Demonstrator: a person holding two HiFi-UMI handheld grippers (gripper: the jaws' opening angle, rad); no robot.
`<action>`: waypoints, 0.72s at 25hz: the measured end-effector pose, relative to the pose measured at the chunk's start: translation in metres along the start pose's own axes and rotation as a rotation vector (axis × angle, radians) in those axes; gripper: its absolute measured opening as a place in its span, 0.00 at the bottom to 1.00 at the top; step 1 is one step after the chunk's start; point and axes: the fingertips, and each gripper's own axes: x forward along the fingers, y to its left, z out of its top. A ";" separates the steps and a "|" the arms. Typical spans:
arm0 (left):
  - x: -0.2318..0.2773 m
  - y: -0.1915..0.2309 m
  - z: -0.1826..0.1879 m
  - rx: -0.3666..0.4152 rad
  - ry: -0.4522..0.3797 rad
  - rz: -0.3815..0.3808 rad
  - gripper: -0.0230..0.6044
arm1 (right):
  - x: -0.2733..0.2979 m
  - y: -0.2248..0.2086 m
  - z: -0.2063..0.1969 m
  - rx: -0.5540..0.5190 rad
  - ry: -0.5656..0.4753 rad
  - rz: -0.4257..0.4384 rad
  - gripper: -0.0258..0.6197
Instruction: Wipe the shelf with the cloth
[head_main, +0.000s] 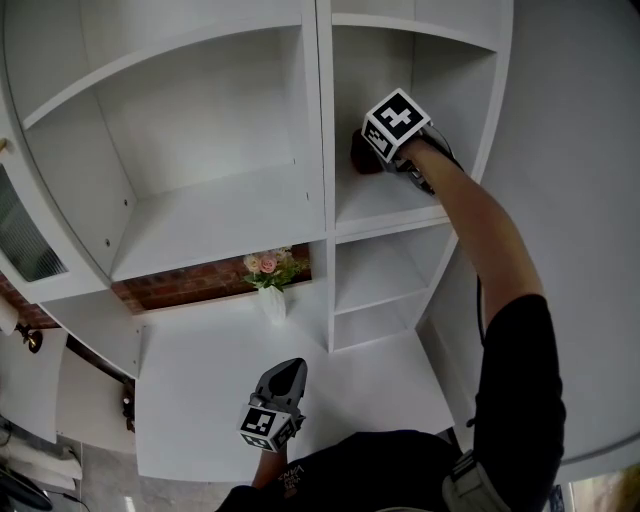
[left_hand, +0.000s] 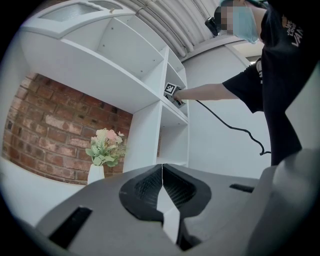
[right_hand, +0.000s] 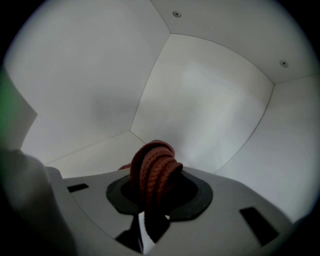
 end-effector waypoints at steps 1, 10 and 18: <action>0.000 0.000 -0.001 -0.004 0.001 -0.001 0.05 | -0.002 -0.005 -0.005 -0.022 0.027 -0.026 0.20; -0.004 0.004 -0.001 -0.011 -0.012 0.004 0.05 | -0.022 -0.042 -0.036 -0.329 0.278 -0.305 0.19; -0.010 0.005 -0.003 -0.013 -0.013 0.022 0.05 | -0.024 -0.053 -0.049 -0.481 0.397 -0.428 0.19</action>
